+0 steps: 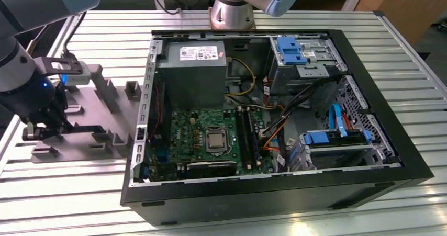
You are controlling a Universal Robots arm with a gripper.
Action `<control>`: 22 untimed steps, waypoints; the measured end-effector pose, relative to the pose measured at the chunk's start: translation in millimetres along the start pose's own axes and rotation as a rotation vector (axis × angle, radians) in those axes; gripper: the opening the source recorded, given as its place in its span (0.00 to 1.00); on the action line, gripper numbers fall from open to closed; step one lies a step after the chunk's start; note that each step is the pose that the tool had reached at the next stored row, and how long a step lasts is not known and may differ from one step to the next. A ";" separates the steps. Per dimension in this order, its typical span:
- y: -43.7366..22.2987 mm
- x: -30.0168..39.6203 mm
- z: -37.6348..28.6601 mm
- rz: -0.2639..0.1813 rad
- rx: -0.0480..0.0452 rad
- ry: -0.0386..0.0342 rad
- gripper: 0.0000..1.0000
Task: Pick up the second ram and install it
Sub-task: 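Pick up the second ram and move it above second insertion slot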
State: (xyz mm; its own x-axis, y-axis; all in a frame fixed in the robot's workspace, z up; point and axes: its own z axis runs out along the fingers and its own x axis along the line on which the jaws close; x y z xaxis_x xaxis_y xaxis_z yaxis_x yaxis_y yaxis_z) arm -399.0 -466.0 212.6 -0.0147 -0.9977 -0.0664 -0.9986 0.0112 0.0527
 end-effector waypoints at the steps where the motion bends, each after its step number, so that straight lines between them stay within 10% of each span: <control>1: 0.0 0.0 -0.6 0.000 0.0000 0.0001 0.14; 22: 0.7 -1.2 -13.3 0.000 -0.0001 0.0001 0.14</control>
State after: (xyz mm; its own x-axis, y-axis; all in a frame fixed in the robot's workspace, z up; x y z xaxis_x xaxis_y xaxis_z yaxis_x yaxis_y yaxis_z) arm -399.0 -465.6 226.0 -0.0147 -0.9977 -0.0663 -0.9985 0.0112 0.0527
